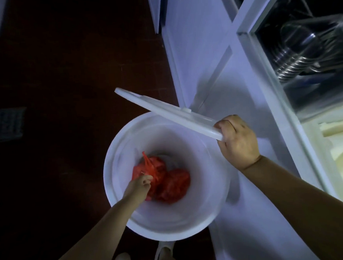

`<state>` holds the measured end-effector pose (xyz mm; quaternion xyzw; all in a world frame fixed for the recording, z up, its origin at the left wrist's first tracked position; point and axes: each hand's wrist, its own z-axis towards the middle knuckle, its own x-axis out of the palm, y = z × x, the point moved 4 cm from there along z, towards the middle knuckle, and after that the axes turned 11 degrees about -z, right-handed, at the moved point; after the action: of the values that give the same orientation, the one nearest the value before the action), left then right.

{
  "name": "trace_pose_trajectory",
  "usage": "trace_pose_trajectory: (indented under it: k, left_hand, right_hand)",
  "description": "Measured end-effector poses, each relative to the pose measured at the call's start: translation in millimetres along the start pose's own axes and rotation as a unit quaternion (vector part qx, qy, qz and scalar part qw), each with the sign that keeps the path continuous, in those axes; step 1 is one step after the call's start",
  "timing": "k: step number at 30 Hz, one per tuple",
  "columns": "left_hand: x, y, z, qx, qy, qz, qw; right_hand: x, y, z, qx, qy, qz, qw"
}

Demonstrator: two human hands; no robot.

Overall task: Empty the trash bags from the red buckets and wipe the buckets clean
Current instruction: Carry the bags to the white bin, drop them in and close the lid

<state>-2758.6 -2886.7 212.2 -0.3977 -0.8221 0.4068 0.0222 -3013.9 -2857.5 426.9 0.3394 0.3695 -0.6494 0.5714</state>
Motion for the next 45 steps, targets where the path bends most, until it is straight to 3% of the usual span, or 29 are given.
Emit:
trace_pose_trajectory:
  k: [4,9,12,15,18,22,28,33,36,38,41,43,45]
  left_hand:
    - [-48.4,-49.9,-49.6,0.088,-0.092,-0.064,0.99]
    - [-110.1,-89.2,-115.5,0.173,-0.233,-0.162,0.943]
    - [-134.4,-97.4,-149.7,0.236,-0.279,-0.11,0.924]
    - [-144.5,-99.5,-176.6,0.301,-0.3,0.021,0.905]
    - [-134.3,-98.8,-191.5,0.372,-0.225,0.185,0.881]
    - [-103.4,-73.8,-189.2,0.425,-0.064,0.339,0.837]
    - [-65.9,-13.8,-166.0,0.419,0.039,0.409,0.81]
    - [-42.2,24.7,-139.0,0.359,0.136,0.414,0.826]
    - [-30.5,42.7,-124.6,0.338,0.162,0.436,0.818]
    - [-21.6,56.7,-114.1,0.324,0.172,0.481,0.796]
    - [-11.5,78.1,-93.0,0.301,0.167,0.531,0.774]
    - [-5.6,85.0,-82.0,0.321,0.155,0.521,0.775]
    - [0.5,87.0,-73.2,0.367,0.13,0.53,0.753]
  right_hand:
    - [-33.2,15.4,10.2,-0.029,-0.021,-0.017,0.999]
    - [-72.8,49.6,-4.1,-0.054,-0.018,-0.022,0.998]
    - [-85.0,73.6,-19.9,-0.044,-0.006,-0.023,0.999]
    - [-86.2,97.7,-41.4,-0.032,0.02,-0.025,0.999]
    - [-79.3,120.7,-66.3,-0.028,0.04,-0.035,0.998]
    - [-62.4,148.2,-104.1,-0.036,0.086,-0.039,0.995]
    - [-37.3,174.9,-165.3,-0.04,0.181,-0.003,0.983]
    - [-13.2,187.2,-199.9,-0.052,0.297,0.021,0.953]
    - [7.6,193.1,-226.0,-0.047,0.43,0.053,0.9]
    - [20.2,195.0,-240.8,-0.03,0.471,0.084,0.877]
    - [40.6,195.0,-257.0,-0.043,0.461,0.074,0.883]
    - [55.3,196.3,-262.3,-0.055,0.452,0.067,0.888]
    - [70.3,196.2,-264.9,-0.066,0.435,0.057,0.896]
